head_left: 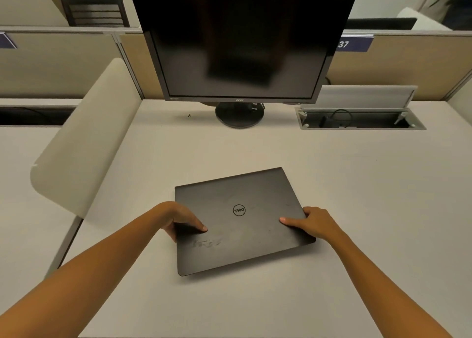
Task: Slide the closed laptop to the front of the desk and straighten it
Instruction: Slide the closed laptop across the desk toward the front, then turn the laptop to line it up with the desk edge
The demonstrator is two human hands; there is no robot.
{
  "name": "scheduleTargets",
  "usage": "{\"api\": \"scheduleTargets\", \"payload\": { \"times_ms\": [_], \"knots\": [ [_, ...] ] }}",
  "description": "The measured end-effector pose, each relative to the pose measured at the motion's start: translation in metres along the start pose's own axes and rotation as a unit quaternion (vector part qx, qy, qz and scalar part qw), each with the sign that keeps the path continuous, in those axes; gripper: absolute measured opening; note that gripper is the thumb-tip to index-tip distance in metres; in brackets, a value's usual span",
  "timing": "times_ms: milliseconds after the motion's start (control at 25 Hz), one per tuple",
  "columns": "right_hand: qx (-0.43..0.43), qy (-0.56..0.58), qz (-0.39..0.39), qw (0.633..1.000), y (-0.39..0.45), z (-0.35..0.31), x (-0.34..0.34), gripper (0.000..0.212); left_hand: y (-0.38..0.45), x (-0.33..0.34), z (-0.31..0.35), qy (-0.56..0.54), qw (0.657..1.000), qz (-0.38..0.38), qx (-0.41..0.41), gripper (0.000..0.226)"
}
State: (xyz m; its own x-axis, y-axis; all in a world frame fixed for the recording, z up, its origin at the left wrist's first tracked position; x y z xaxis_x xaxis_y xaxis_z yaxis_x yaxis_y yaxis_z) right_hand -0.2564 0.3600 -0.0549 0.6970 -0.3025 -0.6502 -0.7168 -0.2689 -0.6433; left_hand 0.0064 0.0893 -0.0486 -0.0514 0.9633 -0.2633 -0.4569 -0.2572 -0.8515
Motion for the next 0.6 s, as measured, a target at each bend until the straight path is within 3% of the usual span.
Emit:
{"api": "scheduleTargets", "payload": {
  "times_ms": [320, 440, 600],
  "knots": [
    [-0.023, -0.227, 0.120, 0.966, 0.003, -0.022, -0.006, 0.080, 0.000, -0.006, 0.000, 0.045, 0.998, 0.050, 0.006, 0.079],
    [-0.039, -0.281, 0.129, 0.950, 0.010, -0.029, -0.007, 0.083, -0.004, -0.009, -0.002, 0.052, 0.997, 0.064, 0.001, 0.084],
    [-0.047, -0.273, 0.142, 0.950, 0.021, -0.036, -0.012, 0.088, -0.012, -0.020, 0.010, 0.065, 0.982, 0.175, 0.028, 0.123]
  ]
}}
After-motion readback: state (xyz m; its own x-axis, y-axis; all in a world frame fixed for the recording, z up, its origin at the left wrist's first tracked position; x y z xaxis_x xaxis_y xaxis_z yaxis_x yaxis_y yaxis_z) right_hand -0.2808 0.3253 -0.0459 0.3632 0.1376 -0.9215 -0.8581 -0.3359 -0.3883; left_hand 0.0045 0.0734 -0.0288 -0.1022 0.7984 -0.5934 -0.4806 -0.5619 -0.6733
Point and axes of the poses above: each hand's wrist, its own y-axis towards the middle knuckle, its own x-axis out of the palm, z = x × y, the point moved 8 cm from there along y, towards the middle knuckle, and after that the axes turned 14 degrees about x, right-handed, at the moved point
